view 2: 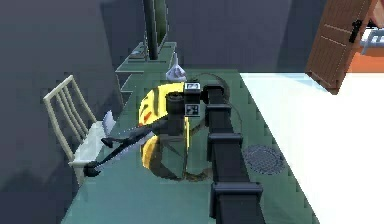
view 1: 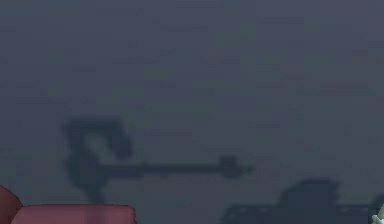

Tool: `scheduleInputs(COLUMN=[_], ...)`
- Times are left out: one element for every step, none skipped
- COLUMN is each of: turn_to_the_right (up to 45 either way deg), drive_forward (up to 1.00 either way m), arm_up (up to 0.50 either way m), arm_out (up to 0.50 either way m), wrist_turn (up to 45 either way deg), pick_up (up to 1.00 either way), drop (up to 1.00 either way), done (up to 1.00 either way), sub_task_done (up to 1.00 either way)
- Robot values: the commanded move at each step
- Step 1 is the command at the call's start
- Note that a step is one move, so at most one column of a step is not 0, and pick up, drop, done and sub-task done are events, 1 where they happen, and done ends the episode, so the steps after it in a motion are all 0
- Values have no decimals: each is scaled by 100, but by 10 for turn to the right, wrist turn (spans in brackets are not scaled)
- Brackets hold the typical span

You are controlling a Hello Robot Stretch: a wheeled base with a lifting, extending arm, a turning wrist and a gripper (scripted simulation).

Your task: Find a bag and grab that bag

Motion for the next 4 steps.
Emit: scheduleInputs(turn_to_the_right=[0,0,0,0], drive_forward=[0,0,0,0], arm_up=[0,0,0,0], arm_out=[0,0,0,0], wrist_turn=[450,450,150,0], pick_up=[0,0,0,100], drop=[0,0,0,0], done=[0,0,0,0], sub_task_done=[0,0,0,0])
